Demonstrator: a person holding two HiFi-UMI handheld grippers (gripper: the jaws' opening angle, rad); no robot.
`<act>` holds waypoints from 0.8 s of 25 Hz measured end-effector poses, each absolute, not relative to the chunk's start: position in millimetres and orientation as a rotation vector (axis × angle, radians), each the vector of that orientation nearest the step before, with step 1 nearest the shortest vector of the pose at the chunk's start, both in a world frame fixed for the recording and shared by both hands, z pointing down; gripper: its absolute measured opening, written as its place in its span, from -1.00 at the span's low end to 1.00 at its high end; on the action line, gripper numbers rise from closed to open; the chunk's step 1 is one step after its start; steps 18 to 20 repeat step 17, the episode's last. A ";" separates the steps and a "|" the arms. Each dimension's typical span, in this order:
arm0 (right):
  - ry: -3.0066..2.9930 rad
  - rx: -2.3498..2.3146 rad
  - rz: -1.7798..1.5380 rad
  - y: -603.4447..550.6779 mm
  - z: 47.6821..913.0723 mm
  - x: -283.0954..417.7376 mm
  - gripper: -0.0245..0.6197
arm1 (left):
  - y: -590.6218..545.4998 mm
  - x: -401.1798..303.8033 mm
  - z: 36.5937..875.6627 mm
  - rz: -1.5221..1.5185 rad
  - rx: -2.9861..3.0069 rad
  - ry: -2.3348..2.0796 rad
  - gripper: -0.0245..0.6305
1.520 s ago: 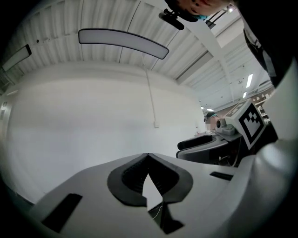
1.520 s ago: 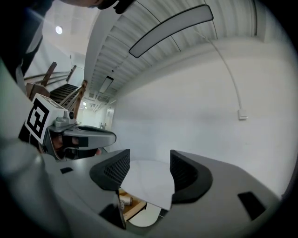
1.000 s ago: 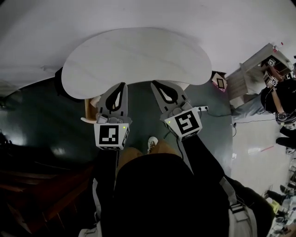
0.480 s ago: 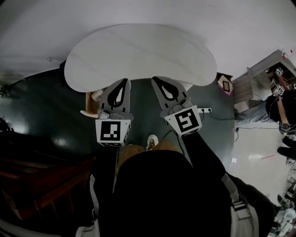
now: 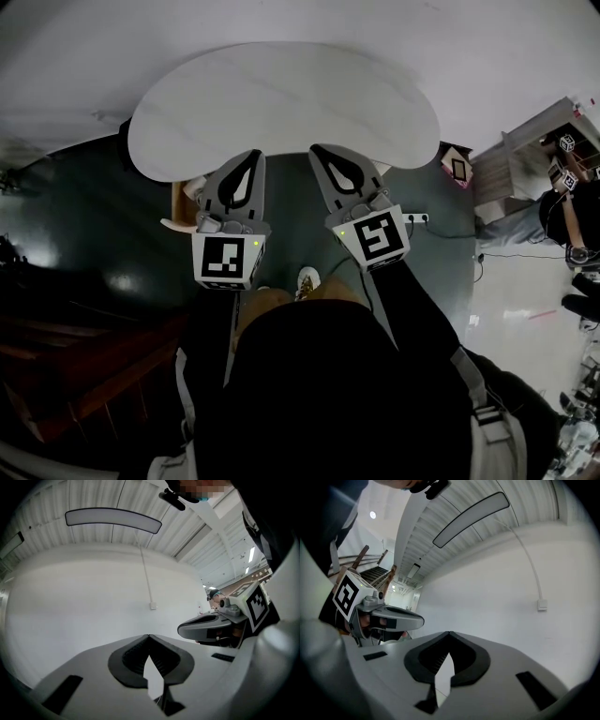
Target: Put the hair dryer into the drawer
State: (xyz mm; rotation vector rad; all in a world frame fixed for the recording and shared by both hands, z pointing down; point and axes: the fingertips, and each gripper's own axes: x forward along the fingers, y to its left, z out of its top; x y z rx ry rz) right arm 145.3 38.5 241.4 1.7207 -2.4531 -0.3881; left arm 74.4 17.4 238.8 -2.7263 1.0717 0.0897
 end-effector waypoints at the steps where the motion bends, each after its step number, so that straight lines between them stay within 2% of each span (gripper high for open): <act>1: -2.456 1.715 -0.385 38.0 241.7 143.9 -0.85 | 16.8 73.7 238.9 0.087 -2.725 1.071 -0.88; 20: -2.465 1.711 -0.371 34.0 241.5 138.9 -0.85 | 13.6 67.7 240.1 0.062 -2.708 1.073 -0.88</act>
